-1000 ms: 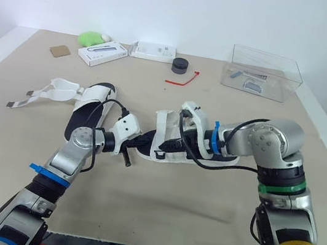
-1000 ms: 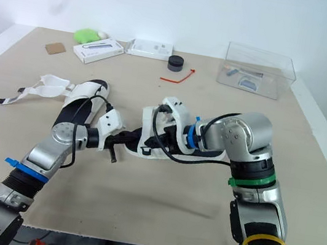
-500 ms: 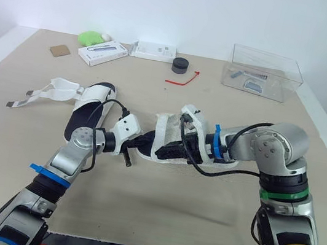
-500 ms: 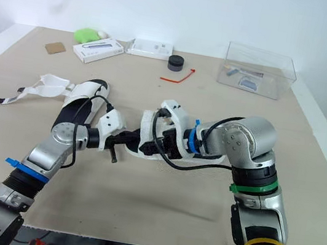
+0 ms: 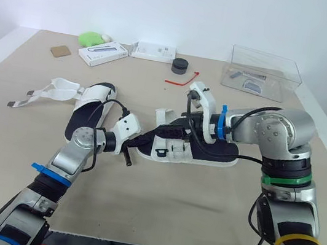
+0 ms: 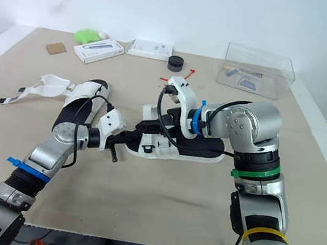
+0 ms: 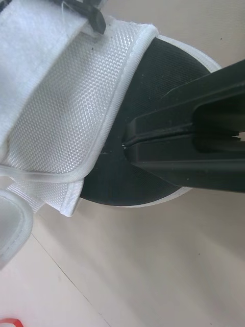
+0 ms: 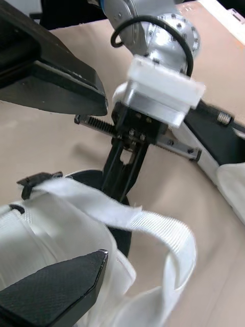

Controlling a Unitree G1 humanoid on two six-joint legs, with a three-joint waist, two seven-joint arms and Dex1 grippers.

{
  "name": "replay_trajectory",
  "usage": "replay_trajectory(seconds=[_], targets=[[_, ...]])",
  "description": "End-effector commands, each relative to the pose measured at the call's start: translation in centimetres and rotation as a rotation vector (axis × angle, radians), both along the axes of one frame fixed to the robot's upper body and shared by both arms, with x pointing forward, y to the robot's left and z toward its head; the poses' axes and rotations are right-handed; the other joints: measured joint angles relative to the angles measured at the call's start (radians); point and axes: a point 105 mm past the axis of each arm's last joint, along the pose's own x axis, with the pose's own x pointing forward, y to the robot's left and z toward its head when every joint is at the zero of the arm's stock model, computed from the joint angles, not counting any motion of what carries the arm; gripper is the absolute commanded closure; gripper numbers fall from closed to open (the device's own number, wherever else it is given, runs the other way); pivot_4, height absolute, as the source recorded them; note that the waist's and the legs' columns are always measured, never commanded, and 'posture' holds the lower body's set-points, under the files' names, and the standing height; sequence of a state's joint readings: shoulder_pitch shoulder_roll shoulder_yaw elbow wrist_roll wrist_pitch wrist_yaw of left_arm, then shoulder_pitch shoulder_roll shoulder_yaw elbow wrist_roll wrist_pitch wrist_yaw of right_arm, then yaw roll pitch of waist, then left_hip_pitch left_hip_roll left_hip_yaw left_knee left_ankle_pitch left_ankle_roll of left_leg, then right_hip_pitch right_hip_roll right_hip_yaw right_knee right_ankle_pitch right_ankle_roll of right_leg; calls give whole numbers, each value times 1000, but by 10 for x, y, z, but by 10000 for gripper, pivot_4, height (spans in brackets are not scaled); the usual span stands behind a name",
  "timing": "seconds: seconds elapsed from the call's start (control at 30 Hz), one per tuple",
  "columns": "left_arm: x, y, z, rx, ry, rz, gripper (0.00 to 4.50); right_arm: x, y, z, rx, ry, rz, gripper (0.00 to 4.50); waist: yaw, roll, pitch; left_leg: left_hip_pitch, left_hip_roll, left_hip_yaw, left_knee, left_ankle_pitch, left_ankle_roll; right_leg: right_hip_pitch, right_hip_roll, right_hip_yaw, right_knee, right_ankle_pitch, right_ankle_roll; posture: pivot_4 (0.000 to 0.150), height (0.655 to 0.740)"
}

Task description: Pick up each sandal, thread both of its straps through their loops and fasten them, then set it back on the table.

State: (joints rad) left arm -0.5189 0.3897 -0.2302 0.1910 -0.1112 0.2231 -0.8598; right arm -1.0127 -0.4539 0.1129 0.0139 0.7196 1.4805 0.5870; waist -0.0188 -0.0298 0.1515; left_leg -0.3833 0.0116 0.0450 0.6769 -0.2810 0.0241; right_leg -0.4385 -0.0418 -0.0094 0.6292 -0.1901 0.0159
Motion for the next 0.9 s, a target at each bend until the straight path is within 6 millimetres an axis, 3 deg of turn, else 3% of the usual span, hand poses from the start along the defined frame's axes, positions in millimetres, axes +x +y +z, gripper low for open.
replay_trajectory(seconds=[0.03,0.27,0.83,0.9], targets=[[-11,5,-42,92,135,10,45000,-1,6,12,28,-31,24,12569,0,0,0,0,0,0,0,0,0,0,0,0,0,0,0,1500,7400],[-10,7,-42,93,135,15,45000,-2,5,-6,6,37,9,43971,0,0,0,0,0,0,0,0,0,0,0,0,0,0,0,1500,7400],[-11,6,-43,99,139,6,45000,-26,0,-38,-46,35,38,44548,-1,1,0,0,0,-1,0,0,0,0,1,0,0,0,-1,1500,7400],[-12,6,-43,101,140,2,45000,-33,1,-36,-48,-5,66,38333,-1,1,0,0,0,-2,0,0,0,0,1,-1,0,0,-1,1500,7400]])
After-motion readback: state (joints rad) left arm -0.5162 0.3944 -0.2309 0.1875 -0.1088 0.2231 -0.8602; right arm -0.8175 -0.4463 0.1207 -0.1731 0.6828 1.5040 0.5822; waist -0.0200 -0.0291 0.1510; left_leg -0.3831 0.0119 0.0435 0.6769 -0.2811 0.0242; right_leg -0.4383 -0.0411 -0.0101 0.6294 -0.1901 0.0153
